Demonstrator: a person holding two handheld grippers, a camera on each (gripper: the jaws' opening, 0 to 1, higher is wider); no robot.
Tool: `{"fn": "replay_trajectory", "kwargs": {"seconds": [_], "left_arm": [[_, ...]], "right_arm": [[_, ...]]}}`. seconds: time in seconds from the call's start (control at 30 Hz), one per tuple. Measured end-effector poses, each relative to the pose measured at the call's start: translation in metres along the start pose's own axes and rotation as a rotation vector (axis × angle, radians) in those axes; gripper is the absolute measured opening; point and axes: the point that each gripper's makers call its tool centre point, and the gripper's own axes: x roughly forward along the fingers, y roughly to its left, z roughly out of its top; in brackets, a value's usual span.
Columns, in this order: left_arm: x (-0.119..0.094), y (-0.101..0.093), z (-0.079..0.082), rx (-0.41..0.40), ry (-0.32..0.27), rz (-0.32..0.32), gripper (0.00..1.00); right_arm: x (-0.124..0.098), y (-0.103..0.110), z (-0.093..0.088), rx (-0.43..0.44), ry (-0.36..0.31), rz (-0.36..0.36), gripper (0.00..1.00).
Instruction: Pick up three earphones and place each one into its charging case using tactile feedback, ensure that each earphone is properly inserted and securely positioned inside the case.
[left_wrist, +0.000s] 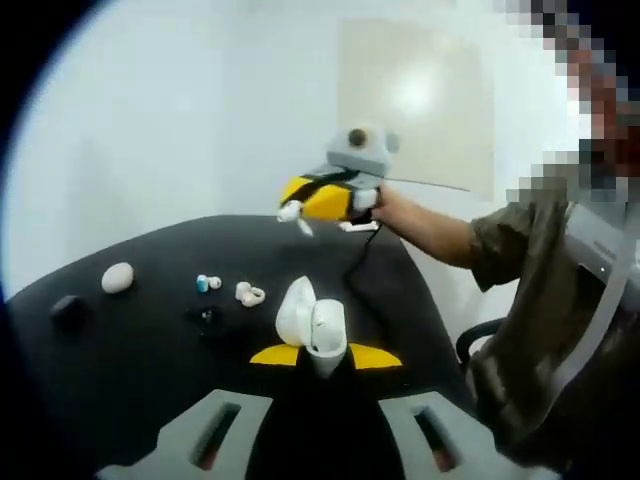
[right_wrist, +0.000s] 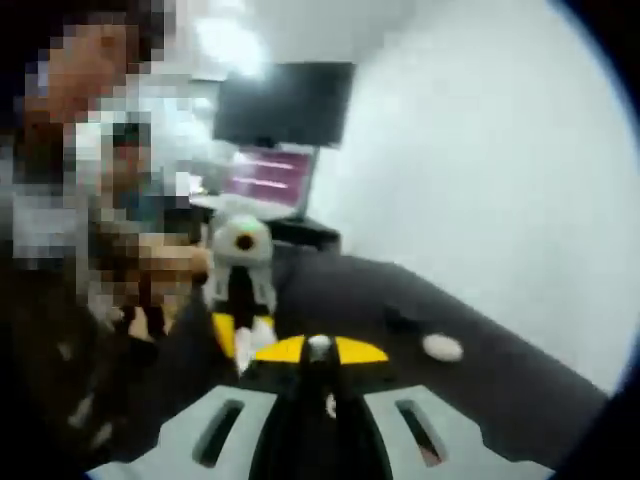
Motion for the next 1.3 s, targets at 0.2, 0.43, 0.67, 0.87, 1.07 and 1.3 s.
{"fn": "replay_trajectory", "kwargs": {"seconds": [0.2,0.43,0.67,0.87,1.07,1.3], "left_arm": [[-0.001,-0.002,-0.001,0.035,-0.001,0.011,0.13],[-0.001,0.0,-0.001,0.032,-0.002,0.01,0.13],[0.0,0.0,0.0,0.035,-0.001,0.011,0.13],[0.001,0.0,0.0,0.035,-0.001,0.011,0.13],[0.001,0.0,0.001,0.034,-0.001,0.01,0.13],[0.0,0.0,0.0,0.038,-0.001,0.013,0.13]], "right_arm": [[0.017,0.022,-0.003,-0.166,0.049,0.068,0.12],[0.026,0.034,-0.012,-0.3,0.088,0.12,0.12],[0.028,0.039,-0.016,-0.456,0.105,0.164,0.12],[0.03,0.04,-0.023,-0.626,0.202,0.197,0.12],[0.034,0.044,-0.022,-0.65,0.188,0.202,0.12],[0.036,0.045,-0.027,-0.718,0.188,0.198,0.12]]}}
